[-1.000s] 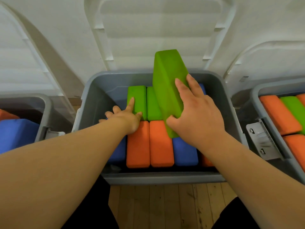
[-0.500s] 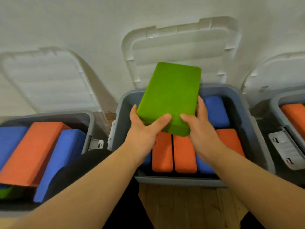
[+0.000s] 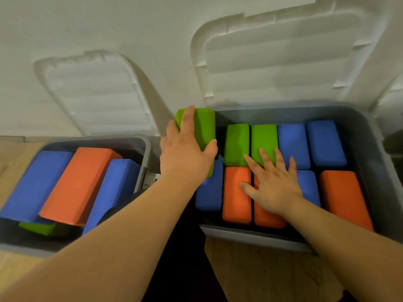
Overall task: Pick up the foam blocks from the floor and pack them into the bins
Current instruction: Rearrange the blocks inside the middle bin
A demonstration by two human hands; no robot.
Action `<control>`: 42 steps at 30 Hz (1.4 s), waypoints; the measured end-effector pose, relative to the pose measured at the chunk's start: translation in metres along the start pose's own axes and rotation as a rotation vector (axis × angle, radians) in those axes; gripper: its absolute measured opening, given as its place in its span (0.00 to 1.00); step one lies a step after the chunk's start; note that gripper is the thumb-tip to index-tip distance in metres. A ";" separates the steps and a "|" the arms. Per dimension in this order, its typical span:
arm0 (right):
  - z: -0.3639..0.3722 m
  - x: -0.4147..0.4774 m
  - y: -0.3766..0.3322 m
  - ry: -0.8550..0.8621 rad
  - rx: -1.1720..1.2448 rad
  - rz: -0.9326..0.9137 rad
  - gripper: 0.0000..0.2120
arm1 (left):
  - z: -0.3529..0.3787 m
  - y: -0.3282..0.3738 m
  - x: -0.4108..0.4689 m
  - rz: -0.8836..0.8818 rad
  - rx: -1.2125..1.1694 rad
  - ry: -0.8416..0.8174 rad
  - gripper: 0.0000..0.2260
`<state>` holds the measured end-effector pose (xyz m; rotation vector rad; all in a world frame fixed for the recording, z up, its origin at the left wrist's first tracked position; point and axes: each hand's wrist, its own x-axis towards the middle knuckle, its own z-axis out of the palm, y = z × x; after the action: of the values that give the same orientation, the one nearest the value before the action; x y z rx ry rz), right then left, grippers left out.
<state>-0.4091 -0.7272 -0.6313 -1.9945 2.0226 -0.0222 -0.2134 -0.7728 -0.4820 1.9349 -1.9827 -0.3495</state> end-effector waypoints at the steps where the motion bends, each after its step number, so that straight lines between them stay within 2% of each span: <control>1: -0.001 0.000 0.003 0.001 0.000 0.007 0.40 | 0.003 0.002 0.002 -0.019 -0.006 -0.029 0.43; 4: -0.001 0.000 0.005 -0.010 0.002 0.013 0.40 | 0.009 0.003 0.000 -0.052 -0.010 -0.104 0.51; 6: -0.001 0.000 0.004 -0.012 0.011 0.018 0.40 | 0.006 0.002 0.003 -0.039 -0.020 -0.123 0.52; 10: -0.001 0.000 0.006 -0.008 0.010 0.021 0.40 | -0.014 -0.004 0.020 -0.051 -0.105 -0.150 0.50; 14: 0.001 -0.001 0.007 -0.002 -0.017 0.018 0.39 | -0.019 0.000 0.043 -0.037 -0.058 -0.237 0.47; 21: -0.001 -0.001 0.002 0.012 -0.011 0.030 0.39 | 0.021 0.005 0.092 -0.091 0.039 -0.400 0.45; 24: -0.001 0.001 0.003 0.006 -0.028 0.053 0.41 | 0.052 0.022 0.082 0.036 0.135 -0.340 0.36; 27: 0.001 0.003 0.004 0.003 -0.037 0.057 0.41 | 0.064 0.019 0.082 0.056 0.136 -0.294 0.32; 36: -0.001 0.006 0.000 -0.039 -0.068 0.064 0.41 | 0.084 -0.006 0.086 0.027 0.099 -0.327 0.31; 39: -0.002 0.005 -0.005 -0.039 -0.065 0.063 0.41 | 0.107 -0.019 0.095 -0.050 0.091 -0.411 0.31; 42: -0.003 0.006 -0.006 -0.036 -0.053 0.067 0.41 | 0.127 -0.017 0.118 -0.055 0.131 -0.461 0.31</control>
<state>-0.4039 -0.7338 -0.6285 -1.9432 2.0865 0.0821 -0.2512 -0.8995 -0.5961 2.1413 -2.2808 -0.7558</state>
